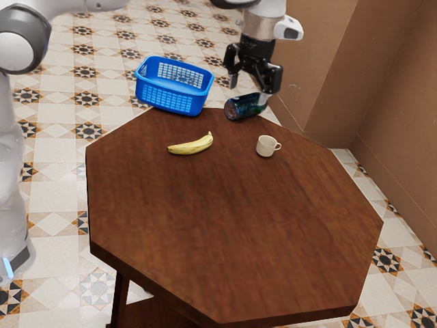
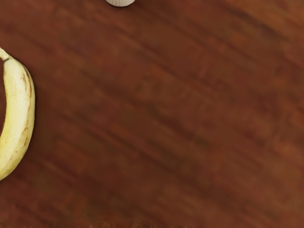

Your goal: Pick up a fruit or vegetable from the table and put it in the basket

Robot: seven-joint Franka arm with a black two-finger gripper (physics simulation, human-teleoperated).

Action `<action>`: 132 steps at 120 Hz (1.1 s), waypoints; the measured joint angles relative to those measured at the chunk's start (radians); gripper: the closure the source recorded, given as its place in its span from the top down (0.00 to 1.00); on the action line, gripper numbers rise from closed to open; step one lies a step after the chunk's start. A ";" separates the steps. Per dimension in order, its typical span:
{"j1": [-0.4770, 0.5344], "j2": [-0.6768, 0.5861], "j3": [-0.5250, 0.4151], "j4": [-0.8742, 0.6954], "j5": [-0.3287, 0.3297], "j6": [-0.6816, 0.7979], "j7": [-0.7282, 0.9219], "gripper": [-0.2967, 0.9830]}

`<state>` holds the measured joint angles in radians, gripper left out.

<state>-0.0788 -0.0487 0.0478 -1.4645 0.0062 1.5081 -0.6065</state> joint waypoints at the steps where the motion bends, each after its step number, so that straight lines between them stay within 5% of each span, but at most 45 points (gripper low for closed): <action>1: -0.004 0.000 0.000 0.001 0.000 -0.002 -0.025 0.77; 32: -0.085 -0.030 0.002 0.001 -0.008 -0.061 -0.647 0.77; 54: -0.056 -0.005 0.058 -0.031 0.000 -0.097 -0.870 0.77; 72: -0.062 -0.068 0.062 -0.135 0.049 -0.089 -0.846 0.77; 98: -0.044 -0.073 0.031 -0.217 0.077 0.117 -0.647 0.77; 132: -0.037 -0.070 0.015 -0.240 0.140 0.213 -0.240 0.77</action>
<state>-0.1163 -0.1188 0.0627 -1.7045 0.1466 1.7211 -0.8468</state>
